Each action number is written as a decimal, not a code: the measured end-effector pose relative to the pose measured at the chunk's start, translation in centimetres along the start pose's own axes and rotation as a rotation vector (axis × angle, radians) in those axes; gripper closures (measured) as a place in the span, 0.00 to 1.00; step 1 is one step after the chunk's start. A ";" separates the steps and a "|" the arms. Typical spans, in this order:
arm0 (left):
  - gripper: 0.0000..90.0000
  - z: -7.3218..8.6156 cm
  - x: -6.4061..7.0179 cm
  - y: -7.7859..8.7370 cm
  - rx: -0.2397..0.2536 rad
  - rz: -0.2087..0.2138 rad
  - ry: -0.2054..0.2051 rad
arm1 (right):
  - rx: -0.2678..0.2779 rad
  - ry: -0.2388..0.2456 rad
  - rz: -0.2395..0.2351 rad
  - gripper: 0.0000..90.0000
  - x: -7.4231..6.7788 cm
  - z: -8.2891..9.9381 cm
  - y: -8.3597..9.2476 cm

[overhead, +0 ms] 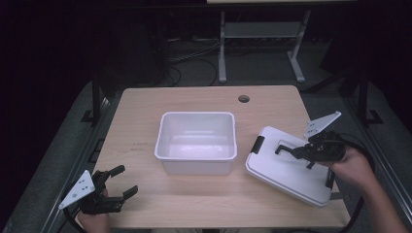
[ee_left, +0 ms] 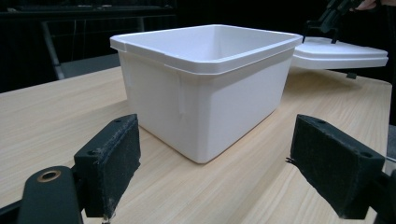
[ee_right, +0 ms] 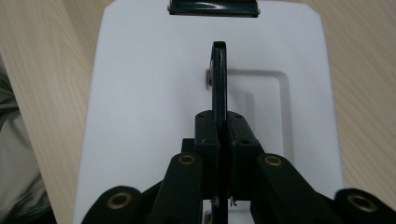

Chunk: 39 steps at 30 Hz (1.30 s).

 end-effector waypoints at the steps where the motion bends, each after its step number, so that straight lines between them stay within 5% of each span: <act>1: 0.17 0.0 0.0 0.0 -0.001 0.000 0.000 | 0.002 0.000 -0.001 0.94 0.0 -0.1 0.1; 39: 0.17 0.1 -0.4 0.3 0.013 -0.007 0.006 | 0.024 0.063 -0.002 0.94 -0.4 -3.5 4.8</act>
Point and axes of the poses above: each handheld gripper's, and its own axes: y roughly backward along the jaws, z roughly out of its underside, x roughly to its right, the point moved 2 cm from there along -y, roughly forward along the jaws, and after that the axes turned 1 degree about -y, right-handed, at the moved point
